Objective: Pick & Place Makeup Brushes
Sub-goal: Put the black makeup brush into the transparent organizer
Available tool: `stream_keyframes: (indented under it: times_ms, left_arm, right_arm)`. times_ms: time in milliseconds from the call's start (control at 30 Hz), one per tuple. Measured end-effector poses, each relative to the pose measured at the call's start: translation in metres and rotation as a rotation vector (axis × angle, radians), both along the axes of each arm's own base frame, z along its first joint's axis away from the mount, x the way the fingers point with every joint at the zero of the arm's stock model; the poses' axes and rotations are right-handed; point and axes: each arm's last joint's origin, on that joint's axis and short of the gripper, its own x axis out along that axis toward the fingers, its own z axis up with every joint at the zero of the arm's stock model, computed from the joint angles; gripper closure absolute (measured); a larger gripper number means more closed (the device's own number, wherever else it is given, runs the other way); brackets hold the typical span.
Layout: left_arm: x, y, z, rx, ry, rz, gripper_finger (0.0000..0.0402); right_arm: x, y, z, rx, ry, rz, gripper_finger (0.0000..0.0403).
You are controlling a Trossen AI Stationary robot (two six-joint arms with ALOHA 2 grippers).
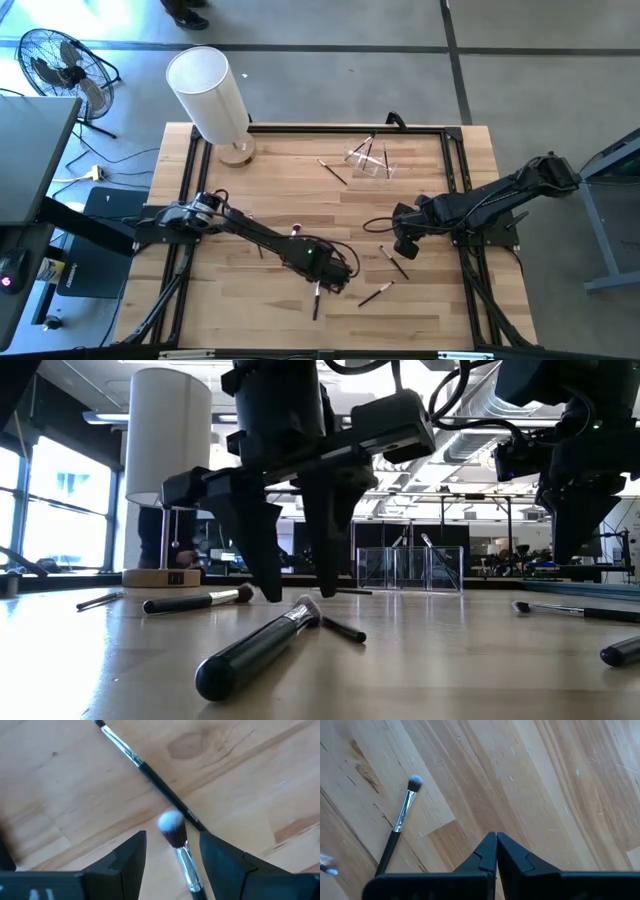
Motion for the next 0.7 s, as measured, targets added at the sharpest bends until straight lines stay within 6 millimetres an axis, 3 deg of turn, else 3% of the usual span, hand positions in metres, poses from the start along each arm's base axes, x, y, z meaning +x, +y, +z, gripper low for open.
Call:
stream_keyframes:
  times_ms: [700]
  left_arm:
    - [0.002,-0.001,-0.016,-0.040,0.006,0.015,0.0226]
  right_arm:
    - [0.001,0.000,0.000,0.001,-0.008,0.002,0.0402]
